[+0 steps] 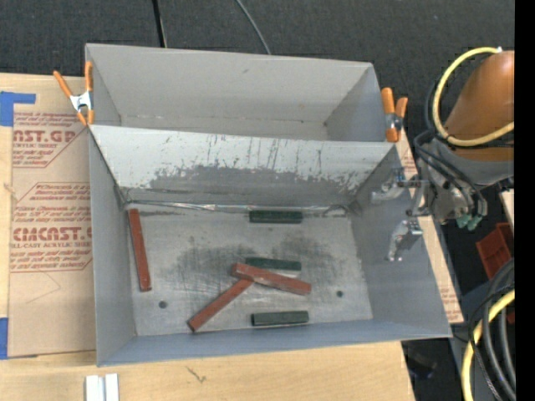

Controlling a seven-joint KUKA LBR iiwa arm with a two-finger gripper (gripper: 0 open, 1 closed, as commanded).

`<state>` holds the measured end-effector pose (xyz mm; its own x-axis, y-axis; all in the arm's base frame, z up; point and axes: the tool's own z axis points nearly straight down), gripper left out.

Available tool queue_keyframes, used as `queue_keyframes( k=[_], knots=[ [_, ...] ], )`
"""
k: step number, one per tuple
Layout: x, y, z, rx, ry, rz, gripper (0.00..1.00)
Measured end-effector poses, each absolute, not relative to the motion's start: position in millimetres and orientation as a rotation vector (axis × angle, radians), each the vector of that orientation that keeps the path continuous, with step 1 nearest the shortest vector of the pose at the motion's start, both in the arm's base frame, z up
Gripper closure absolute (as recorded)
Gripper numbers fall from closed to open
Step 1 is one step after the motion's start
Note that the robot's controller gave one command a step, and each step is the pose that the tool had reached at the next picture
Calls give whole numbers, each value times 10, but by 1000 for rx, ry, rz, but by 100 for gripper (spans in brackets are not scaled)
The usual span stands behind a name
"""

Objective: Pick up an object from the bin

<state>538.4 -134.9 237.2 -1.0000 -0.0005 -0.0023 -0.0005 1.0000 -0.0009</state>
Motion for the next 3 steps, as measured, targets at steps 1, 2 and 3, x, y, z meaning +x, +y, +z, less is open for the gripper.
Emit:
queue_keyframes(
  k=[1, 2, 3],
  knots=[
    [5384, -1349, 2372, -1, 3139, -2, 0],
    [5358, -843, 1874, -82, 3133, -4, 0],
    [5007, -473, 1479, -21, 3140, 2, 0]
  ],
)
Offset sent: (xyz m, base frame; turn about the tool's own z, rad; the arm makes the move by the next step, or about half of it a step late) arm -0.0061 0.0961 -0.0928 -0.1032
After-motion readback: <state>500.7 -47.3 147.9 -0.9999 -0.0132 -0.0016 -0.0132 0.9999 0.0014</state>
